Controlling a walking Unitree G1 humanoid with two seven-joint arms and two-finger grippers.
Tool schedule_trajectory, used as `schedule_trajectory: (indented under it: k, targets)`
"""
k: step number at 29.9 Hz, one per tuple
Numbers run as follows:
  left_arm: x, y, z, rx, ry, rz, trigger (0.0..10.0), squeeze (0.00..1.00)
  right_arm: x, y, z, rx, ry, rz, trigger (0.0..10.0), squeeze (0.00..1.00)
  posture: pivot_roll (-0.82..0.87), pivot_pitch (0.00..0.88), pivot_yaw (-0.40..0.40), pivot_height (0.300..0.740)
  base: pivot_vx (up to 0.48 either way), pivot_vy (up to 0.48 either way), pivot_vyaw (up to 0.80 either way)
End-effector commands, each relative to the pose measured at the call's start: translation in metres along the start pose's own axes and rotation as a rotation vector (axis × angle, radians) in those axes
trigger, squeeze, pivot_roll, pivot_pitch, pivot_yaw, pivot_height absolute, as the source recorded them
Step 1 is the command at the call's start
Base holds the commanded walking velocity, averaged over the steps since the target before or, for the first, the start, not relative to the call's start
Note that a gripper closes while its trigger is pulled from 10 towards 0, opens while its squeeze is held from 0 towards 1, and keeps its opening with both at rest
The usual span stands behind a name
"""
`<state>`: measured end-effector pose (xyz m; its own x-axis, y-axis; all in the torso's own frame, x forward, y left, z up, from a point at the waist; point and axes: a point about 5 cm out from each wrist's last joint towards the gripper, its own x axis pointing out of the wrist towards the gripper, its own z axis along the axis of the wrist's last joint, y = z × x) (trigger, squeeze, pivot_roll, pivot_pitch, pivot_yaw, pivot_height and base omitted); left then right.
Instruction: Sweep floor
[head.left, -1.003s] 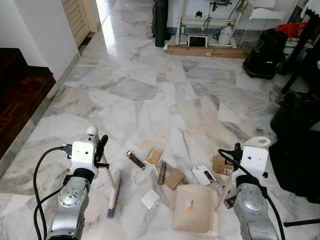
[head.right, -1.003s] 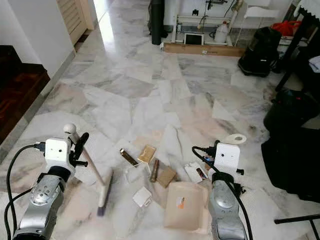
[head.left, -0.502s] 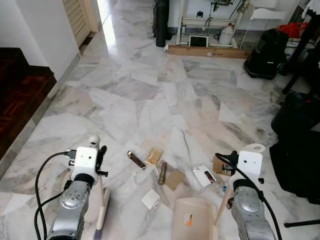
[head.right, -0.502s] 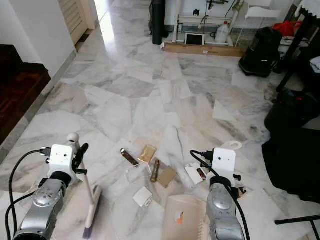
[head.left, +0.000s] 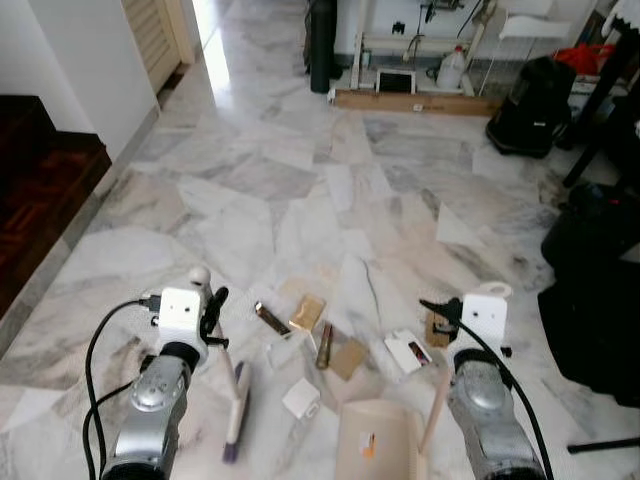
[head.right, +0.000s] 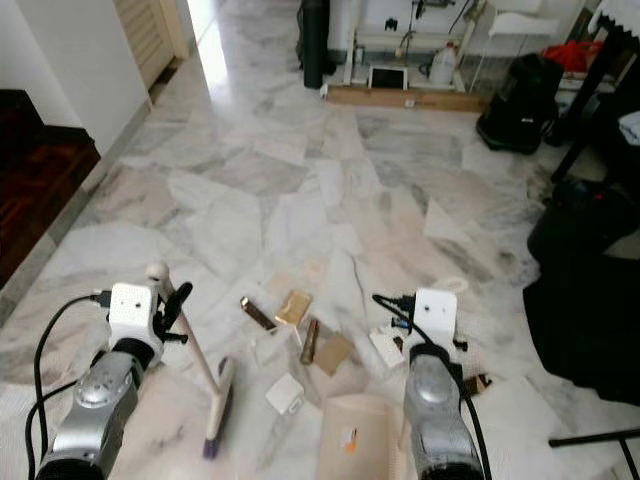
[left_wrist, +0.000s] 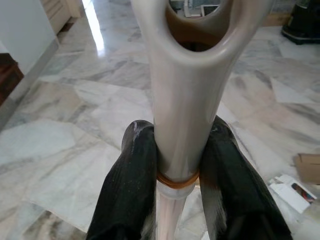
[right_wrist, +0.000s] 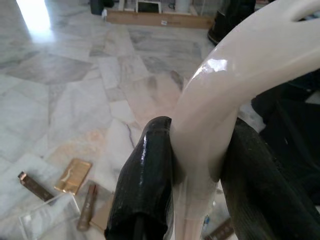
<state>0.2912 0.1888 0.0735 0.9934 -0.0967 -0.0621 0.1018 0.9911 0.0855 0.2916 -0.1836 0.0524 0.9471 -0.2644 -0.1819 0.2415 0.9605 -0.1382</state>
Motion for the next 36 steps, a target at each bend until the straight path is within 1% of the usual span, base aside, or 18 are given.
schedule_trajectory:
  k: [1,7,14,20,22,26,30,33,36]
  targets:
    - [0.004,-0.001,0.005,-0.025,-0.029,-0.016,10.0,0.00,0.004,-0.001,0.009,0.012,-0.049,-0.005,10.0,0.00,-0.01,0.111,-0.018,0.740,0.000,0.000,0.00]
    - [0.007,-0.001,0.008,-0.030,-0.035,-0.025,10.0,0.00,0.008,0.000,0.013,0.022,-0.081,-0.005,10.0,0.00,0.00,0.125,-0.014,0.740,0.000,0.000,0.00]
    - [0.009,-0.002,0.006,-0.037,-0.020,-0.063,10.0,0.00,0.007,0.004,0.004,0.023,-0.068,0.006,10.0,0.00,0.01,0.132,-0.010,0.740,0.000,0.000,0.00]
    - [0.009,-0.002,0.005,-0.040,-0.010,-0.075,10.0,0.00,0.006,0.006,0.000,0.026,-0.062,0.012,10.0,0.00,0.01,0.134,-0.010,0.740,0.000,0.000,0.00]
    - [0.009,-0.003,0.005,-0.044,-0.002,-0.095,10.0,0.00,0.005,0.007,-0.001,0.027,-0.059,0.012,10.0,0.00,0.01,0.135,-0.009,0.740,0.000,0.000,0.00]
    - [0.009,-0.005,0.005,-0.070,0.000,-0.119,10.0,0.00,0.005,0.008,-0.002,0.027,-0.058,0.015,10.0,0.00,0.01,0.135,-0.009,0.740,0.000,0.000,0.00]
    - [0.011,-0.006,0.005,-0.141,-0.002,-0.129,10.0,0.00,0.006,0.009,-0.003,0.028,-0.057,0.018,10.0,0.00,0.02,0.136,-0.011,0.740,0.000,0.000,0.00]
    - [0.012,-0.007,0.006,-0.148,-0.004,-0.152,10.0,0.00,0.006,0.010,-0.003,0.028,-0.059,0.020,10.0,0.00,0.02,0.136,-0.011,0.740,0.000,0.000,0.00]
    - [0.013,-0.008,0.007,-0.171,-0.001,-0.177,10.0,0.00,0.007,0.010,-0.002,0.028,-0.062,0.021,10.0,0.00,0.02,0.136,-0.011,0.740,0.000,0.000,0.00]
